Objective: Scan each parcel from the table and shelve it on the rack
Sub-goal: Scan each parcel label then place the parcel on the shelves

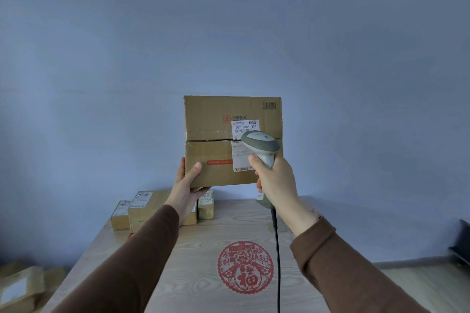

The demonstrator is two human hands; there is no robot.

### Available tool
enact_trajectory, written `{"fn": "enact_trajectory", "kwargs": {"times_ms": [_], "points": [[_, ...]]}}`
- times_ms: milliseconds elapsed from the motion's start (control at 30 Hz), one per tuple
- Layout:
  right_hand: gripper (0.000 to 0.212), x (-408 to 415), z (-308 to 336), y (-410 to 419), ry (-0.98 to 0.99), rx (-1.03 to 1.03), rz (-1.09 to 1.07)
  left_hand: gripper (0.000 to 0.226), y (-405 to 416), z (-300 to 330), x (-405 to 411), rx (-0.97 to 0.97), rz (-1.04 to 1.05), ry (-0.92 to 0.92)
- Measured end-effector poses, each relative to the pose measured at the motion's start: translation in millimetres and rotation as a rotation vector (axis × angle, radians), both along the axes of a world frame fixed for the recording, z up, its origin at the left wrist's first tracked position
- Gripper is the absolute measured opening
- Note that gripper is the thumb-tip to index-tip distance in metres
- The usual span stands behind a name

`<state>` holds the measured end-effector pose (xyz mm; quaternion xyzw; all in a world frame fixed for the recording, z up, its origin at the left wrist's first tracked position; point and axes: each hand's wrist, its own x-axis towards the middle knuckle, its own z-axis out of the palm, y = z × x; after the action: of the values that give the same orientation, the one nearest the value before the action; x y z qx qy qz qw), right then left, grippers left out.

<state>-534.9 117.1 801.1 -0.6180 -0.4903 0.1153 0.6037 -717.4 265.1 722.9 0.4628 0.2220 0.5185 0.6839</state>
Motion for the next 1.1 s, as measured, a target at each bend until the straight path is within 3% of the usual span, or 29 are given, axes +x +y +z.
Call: {"fn": "enact_trajectory", "kwargs": {"times_ms": [333, 833, 967, 1100], "points": [[0.014, -4.0, -1.2, 4.0, 0.014, -0.01, 0.027, 0.082, 2.4, -3.4, -4.0, -0.002, -0.006, 0.001], [0.023, -5.0, -8.4, 12.3, 0.072, 0.028, 0.013, 0.11, 11.2, -6.2, -16.0, 0.0, 0.016, -0.009], [0.015, 5.0, -14.4, 22.7, 0.141, 0.103, -0.023, 0.097, 10.8, -6.2, -31.0, -0.009, 0.065, -0.02], [0.021, 6.8, -19.3, 43.5, 0.254, 0.147, -0.005, 0.077, 4.1, -1.0, -54.7, -0.009, 0.151, -0.045]]}}
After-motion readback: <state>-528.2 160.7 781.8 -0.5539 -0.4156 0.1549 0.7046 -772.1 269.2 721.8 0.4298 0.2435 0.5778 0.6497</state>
